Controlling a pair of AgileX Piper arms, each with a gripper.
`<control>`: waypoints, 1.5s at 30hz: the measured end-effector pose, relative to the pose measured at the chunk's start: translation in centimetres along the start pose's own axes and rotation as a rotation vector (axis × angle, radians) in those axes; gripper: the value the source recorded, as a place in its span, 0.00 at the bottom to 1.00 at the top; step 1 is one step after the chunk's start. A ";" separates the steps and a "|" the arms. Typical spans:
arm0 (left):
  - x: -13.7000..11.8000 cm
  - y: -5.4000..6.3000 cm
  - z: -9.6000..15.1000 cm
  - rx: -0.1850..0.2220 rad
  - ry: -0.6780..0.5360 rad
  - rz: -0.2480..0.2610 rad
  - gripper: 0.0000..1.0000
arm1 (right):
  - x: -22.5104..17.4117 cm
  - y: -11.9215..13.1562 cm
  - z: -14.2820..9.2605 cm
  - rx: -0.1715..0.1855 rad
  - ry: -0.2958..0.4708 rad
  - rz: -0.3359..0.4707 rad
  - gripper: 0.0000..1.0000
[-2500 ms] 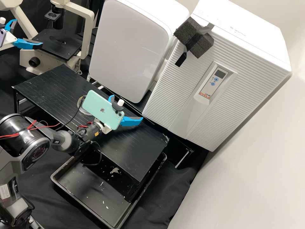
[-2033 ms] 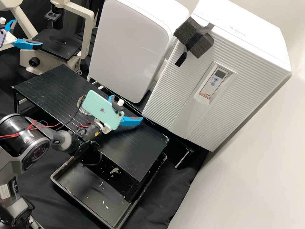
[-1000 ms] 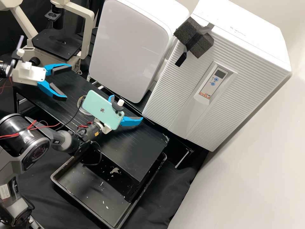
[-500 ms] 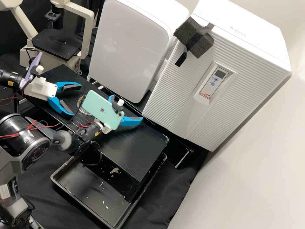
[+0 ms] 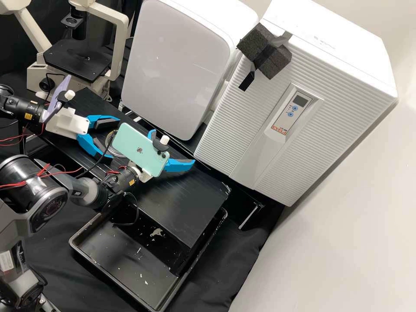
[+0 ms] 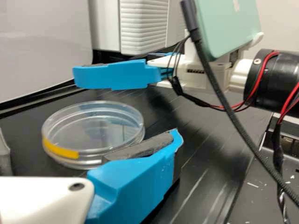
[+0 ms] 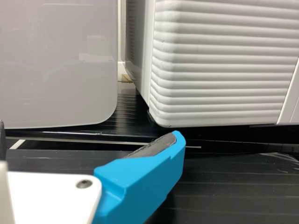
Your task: Place the petri dish on the microscope
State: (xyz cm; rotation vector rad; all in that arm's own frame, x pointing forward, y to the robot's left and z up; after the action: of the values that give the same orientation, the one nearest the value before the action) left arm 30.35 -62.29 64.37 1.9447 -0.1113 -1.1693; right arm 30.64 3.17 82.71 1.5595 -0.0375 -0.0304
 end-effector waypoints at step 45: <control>1.8 -1.1 0.3 -0.003 -0.008 -0.006 1.00 | 0.0 0.0 0.0 0.000 0.000 0.000 1.00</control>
State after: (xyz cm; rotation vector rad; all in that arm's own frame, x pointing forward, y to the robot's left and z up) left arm 30.81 -62.58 62.34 1.9392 -0.1085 -1.1808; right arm 30.64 3.17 82.71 1.5595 -0.0375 -0.0304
